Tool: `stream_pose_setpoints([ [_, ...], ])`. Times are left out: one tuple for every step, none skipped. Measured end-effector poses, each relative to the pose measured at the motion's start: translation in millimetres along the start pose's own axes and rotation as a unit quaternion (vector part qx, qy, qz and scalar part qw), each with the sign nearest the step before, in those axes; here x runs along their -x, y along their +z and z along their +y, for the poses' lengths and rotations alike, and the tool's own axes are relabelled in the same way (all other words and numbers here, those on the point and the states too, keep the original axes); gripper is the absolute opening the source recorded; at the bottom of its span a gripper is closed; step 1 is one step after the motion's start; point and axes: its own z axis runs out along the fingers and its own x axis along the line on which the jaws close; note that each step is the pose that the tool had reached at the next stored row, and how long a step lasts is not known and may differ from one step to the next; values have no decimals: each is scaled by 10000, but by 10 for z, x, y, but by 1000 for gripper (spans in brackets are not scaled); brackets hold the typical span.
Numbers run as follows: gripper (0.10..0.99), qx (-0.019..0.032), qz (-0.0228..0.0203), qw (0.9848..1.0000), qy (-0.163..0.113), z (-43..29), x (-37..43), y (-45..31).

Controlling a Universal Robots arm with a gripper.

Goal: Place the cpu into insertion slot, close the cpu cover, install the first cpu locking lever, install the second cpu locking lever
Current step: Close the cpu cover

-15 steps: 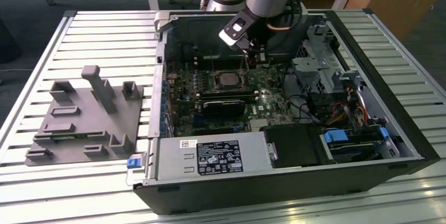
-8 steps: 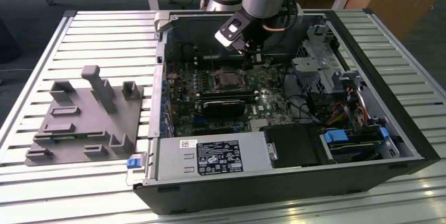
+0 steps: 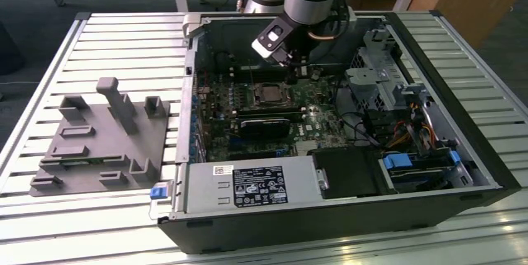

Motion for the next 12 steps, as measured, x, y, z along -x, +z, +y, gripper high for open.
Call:
stream_pose_setpoints([
  [106, 0, 1, 10000, 0, -27, 1, 6],
  [106, 0, 0, 10000, 0, -68, 1, 10],
  [106, 0, 0, 10000, 0, -113, 0, 14],
  [106, 0, 0, 10000, 0, -158, 0, 19],
  [106, -1, -1, 10000, 0, -202, -1, 23],
  [106, -1, -1, 10000, 0, -226, -2, 28],
  [106, -3, 0, 10000, 0, -238, -1, 35],
  [106, -15, 0, 10000, 1, -241, 0, 48],
  [106, -34, 1, 10000, 2, -241, 1, 63],
  [106, -53, 1, 10000, 4, -242, 2, 77],
  [106, -69, 1, 10000, 6, -242, 3, 91],
  [106, -76, 1, 10000, 7, -246, 4, 104],
])
